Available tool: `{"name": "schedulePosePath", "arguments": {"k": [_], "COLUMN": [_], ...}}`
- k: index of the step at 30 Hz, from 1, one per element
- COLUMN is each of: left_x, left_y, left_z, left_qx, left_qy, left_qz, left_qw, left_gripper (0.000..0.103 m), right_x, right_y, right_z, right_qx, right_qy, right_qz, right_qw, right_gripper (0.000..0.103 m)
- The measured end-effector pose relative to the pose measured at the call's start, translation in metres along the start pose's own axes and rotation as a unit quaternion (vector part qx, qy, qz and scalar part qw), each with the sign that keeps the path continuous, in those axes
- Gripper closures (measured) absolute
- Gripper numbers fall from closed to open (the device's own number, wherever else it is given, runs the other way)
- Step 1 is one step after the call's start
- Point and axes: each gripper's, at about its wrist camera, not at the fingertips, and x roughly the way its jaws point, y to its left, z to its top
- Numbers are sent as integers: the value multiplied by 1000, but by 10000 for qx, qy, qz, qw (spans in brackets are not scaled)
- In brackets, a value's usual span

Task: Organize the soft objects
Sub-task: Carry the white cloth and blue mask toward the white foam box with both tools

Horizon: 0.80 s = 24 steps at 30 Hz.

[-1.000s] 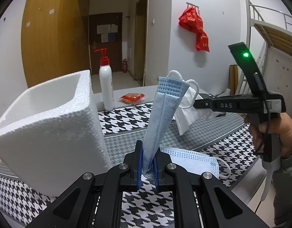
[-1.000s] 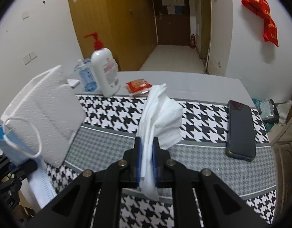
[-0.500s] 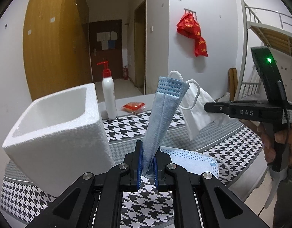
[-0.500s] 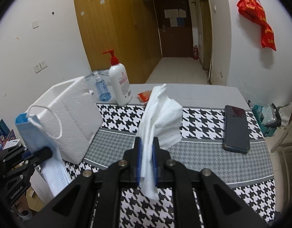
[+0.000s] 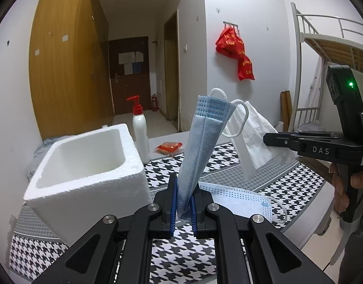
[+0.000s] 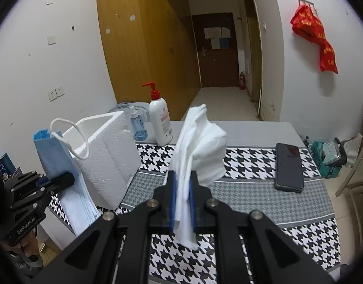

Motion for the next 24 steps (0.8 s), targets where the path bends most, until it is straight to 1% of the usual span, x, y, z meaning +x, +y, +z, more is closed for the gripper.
{"name": "schedulePosePath", "arguments": {"k": [3,9,24], "left_x": [-9,-22,-55], "left_y": [4,16,48], "left_z": [1,1,-1], "left_qx": [9,17,8], "left_qy": [-72,-197,-491], "left_qz": [9,61,164], "left_qw": [10000,9998,9987], "left_gripper": [93,93,93], "right_x": [-7,-17,-31], "right_y": [6,25,73], "right_z": [-1,-1,-2], "right_qx": [26,-59,-233], "right_qy": [-93,-329,-722], "right_qz": [117,74,268], "right_qw": [9999,9994,9968], "right_gripper": [90,90,90]}}
